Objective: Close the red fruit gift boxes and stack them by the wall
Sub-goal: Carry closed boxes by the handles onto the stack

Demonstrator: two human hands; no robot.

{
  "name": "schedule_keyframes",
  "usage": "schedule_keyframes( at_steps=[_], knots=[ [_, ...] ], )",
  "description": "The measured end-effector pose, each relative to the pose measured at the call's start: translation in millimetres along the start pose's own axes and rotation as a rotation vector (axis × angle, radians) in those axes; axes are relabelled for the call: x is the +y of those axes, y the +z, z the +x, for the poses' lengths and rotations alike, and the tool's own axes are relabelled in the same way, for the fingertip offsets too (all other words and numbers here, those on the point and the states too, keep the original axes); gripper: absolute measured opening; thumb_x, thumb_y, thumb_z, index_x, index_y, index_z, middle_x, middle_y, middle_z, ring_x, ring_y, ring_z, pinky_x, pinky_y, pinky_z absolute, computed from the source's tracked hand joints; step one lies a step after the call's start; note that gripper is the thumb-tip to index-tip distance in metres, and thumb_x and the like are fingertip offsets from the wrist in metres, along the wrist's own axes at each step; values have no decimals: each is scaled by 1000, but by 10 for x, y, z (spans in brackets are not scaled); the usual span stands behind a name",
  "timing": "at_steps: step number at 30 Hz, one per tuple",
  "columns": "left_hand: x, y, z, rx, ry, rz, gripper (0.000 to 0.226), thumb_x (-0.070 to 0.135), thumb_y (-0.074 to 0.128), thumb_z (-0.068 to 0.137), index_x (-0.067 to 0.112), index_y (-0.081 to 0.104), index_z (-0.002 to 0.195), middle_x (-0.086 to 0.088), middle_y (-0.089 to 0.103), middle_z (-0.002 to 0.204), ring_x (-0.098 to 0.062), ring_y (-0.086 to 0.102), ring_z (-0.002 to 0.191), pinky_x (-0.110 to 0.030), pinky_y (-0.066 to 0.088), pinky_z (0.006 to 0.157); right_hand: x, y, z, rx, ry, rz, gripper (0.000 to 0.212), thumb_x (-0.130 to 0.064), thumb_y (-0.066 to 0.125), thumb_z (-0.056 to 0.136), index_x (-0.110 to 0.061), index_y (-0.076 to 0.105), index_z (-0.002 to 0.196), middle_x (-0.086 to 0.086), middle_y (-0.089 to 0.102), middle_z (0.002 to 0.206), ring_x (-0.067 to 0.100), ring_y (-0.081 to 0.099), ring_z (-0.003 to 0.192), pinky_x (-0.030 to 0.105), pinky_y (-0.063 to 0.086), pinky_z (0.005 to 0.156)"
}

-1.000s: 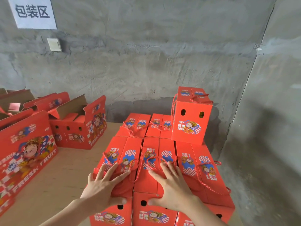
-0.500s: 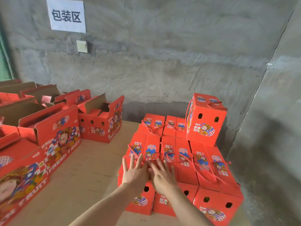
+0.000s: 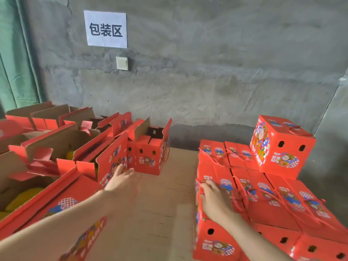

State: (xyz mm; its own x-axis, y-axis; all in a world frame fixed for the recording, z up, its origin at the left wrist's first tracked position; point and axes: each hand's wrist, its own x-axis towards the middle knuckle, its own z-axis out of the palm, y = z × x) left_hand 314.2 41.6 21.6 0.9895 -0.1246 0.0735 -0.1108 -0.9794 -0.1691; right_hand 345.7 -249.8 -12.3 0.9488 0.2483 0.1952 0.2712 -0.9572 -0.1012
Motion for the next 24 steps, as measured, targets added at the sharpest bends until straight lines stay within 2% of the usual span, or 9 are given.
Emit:
schedule_keyframes(
  at_steps=[5,7,9,11,12,15,16,21,24],
  knots=[
    [-905,297,255,-166,26,257,57,14,37,95,21,24,150,1,18,158,-22,0,148,-53,-13,113,-1255,431,611,-170,-86,272,43,-8,37,99,-8,34,142,7,17,156,27,21,142,39,22,115],
    [-1099,375,423,-176,80,351,55,17,39,95,22,28,148,3,24,155,-22,7,147,-49,-9,116,-1537,599,910,-269,-43,373,53,3,35,97,-8,23,147,8,2,159,28,8,146,47,17,117],
    [-1235,410,604,-168,126,423,45,18,42,95,22,42,140,3,41,147,-21,28,141,-38,10,117,-1713,726,1224,-280,6,425,62,9,36,92,-10,22,148,5,-1,160,29,7,147,55,20,115],
    [-1360,444,780,-131,160,437,37,17,45,94,25,51,130,5,52,135,-18,46,127,-31,27,107,-1811,862,1544,-224,43,371,67,12,40,87,-11,25,148,6,4,160,30,13,145,52,23,115],
    [-1417,464,856,-118,187,431,39,20,46,94,26,48,133,5,49,138,-19,44,128,-31,28,106,-1837,939,1710,-192,51,339,67,11,43,87,-10,27,148,8,8,159,31,17,144,49,25,114],
    [-1613,604,1026,-164,247,430,54,32,39,99,29,22,150,4,8,160,-23,4,147,-45,3,117,-1864,1211,2182,-176,83,371,54,1,44,90,-8,35,143,7,23,154,31,33,136,44,29,112],
    [-1672,627,1069,-184,245,408,54,34,36,99,30,19,150,7,4,160,-21,-3,148,-45,-3,117,-1859,1312,2333,-188,98,381,49,-2,42,93,-8,36,142,7,23,154,31,34,135,43,29,112],
    [-1841,750,1396,-79,288,215,35,29,38,97,36,47,131,20,43,135,-12,28,131,-32,20,105,-1822,1740,2891,-231,159,455,51,-9,40,95,-10,29,145,3,-4,161,33,12,145,48,17,117],
    [-1942,934,1493,-51,284,54,33,29,36,100,36,46,131,15,37,136,-12,32,125,-28,30,105,-1840,1910,3138,-192,219,533,54,-11,43,94,-14,29,145,3,-5,160,35,21,142,46,22,116]
  ],
)
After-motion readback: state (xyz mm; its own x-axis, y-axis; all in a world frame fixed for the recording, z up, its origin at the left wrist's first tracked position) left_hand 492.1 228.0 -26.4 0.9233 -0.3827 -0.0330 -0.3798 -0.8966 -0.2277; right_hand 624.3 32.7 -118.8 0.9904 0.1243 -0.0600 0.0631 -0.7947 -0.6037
